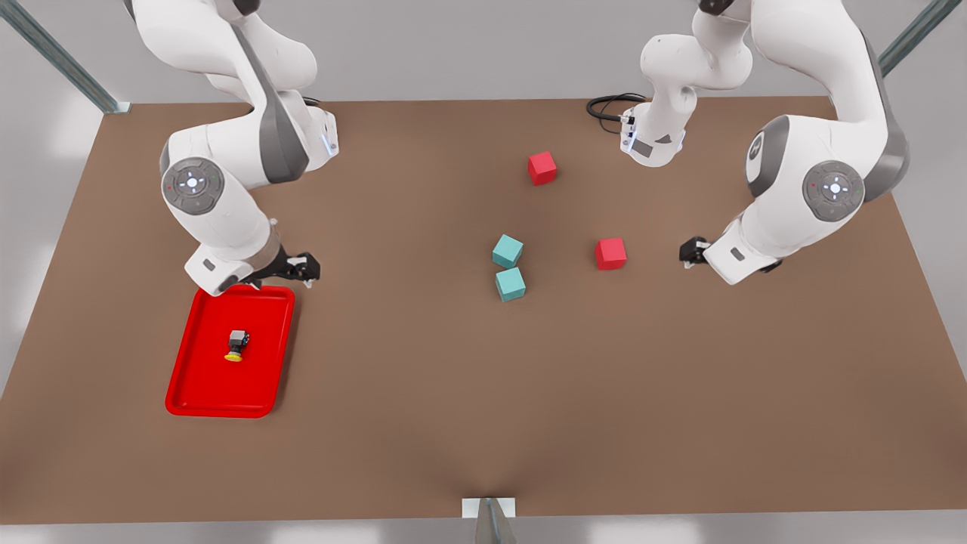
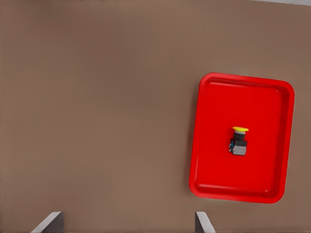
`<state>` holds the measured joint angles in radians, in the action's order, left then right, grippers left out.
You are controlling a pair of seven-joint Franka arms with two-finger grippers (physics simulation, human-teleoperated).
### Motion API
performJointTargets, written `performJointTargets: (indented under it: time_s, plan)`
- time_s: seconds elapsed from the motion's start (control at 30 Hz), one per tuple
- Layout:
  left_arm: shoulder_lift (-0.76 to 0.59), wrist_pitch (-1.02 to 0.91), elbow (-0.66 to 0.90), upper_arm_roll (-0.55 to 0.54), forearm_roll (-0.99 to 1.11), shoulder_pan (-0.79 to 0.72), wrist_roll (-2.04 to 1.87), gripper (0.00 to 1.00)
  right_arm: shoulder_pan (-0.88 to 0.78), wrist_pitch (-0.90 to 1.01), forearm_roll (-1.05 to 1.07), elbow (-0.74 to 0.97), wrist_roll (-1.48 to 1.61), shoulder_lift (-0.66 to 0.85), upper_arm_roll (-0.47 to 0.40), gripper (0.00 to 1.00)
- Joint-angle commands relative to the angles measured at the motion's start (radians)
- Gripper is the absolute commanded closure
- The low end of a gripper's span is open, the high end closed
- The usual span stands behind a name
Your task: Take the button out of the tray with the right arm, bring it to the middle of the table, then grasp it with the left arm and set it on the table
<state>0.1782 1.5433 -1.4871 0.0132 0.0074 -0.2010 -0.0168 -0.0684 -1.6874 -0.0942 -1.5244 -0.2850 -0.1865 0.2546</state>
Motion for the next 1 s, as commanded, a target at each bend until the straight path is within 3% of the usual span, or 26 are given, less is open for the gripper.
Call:
performJointTargets:
  time_s: [0.0, 0.1, 0.17, 0.23, 0.33, 0.43, 0.6, 0.77, 0.97]
  plan:
    - [0.0, 0.05, 0.001, -0.001, 0.005, -0.002, 0.001, 0.0, -0.002, -0.011, 0.013, 0.003, -0.126, 0.001, 0.0, 0.0]
    - [0.0, 0.05, 0.001, 0.001, 0.005, -0.003, 0.001, 0.0, -0.046, -0.011, -0.01, -0.003, -0.146, -0.002, 0.003, 0.0]
    - [0.0, 0.05, 0.001, -0.001, 0.005, -0.003, 0.001, 0.0, -0.044, -0.02, -0.015, -0.003, -0.137, -0.102, 0.003, 0.0]
    - [0.007, 0.05, 0.001, -0.001, 0.005, -0.005, 0.003, 0.0, 0.022, -0.034, -0.035, -0.014, -0.126, -0.189, 0.0, 0.0]
    - [0.021, 0.055, 0.001, 0.001, 0.005, -0.003, 0.003, 0.0, 0.232, -0.251, -0.136, -0.154, 0.101, -0.214, 0.0, 0.0]
    - [0.027, 0.055, 0.001, 0.001, 0.005, -0.003, 0.003, 0.0, 0.354, -0.4, -0.136, -0.158, 0.26, -0.326, 0.002, 0.0]
    - [0.029, 0.055, 0.001, 0.001, 0.005, -0.002, 0.001, 0.0, 0.392, -0.517, -0.131, -0.135, 0.308, -0.482, 0.0, 0.0]
    - [0.05, 0.057, 0.001, 0.001, 0.005, -0.003, 0.001, 0.0, 0.414, -0.517, -0.13, -0.148, 0.325, -0.493, 0.0, 0.0]
    - [0.058, 0.057, 0.001, 0.001, 0.005, -0.006, 0.0, 0.0, 0.483, -0.684, -0.131, -0.39, 0.399, -0.413, 0.003, 0.0]
